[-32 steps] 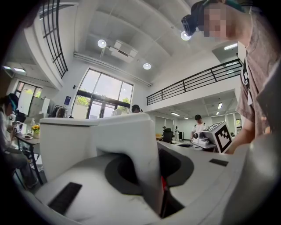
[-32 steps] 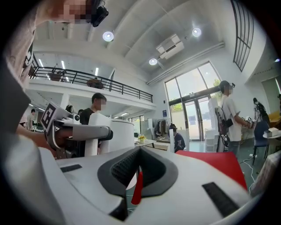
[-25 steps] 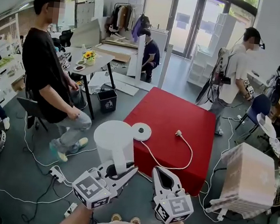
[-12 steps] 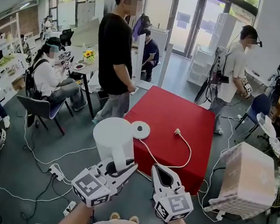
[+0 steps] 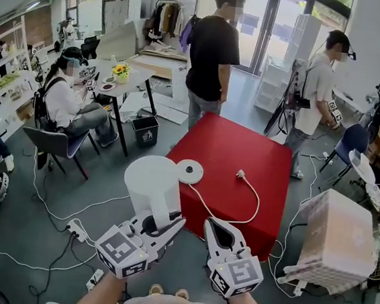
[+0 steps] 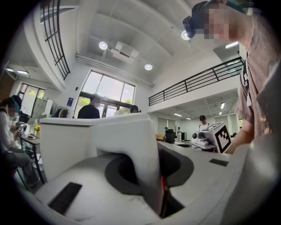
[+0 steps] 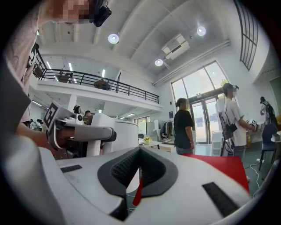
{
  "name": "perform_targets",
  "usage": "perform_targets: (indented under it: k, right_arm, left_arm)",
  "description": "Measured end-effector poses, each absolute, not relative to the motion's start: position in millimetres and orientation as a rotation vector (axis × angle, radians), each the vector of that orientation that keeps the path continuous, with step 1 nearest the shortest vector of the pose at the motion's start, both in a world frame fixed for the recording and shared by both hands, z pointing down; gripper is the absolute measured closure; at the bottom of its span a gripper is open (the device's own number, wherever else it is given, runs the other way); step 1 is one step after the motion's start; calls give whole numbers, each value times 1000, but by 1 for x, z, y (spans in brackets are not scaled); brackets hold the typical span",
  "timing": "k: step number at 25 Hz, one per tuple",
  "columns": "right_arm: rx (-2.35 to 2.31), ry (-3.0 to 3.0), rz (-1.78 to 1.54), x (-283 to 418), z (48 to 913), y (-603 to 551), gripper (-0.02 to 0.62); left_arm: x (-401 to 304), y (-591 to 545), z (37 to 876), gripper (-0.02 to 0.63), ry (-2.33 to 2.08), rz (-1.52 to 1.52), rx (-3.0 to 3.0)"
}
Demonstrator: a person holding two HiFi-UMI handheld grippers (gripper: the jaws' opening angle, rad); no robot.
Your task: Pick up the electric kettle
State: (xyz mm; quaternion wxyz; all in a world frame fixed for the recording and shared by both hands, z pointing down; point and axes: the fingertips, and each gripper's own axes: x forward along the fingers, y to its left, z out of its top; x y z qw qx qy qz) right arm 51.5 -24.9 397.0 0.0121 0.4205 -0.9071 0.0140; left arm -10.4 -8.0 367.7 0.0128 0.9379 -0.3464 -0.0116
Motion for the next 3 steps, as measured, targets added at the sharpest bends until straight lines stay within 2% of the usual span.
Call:
perform_targets:
  k: [3]
  right_arm:
    - [1297, -2833, 31, 46, 397, -26, 586]
  left_arm:
    - [-13, -9, 368, 528, -1084, -49, 2922]
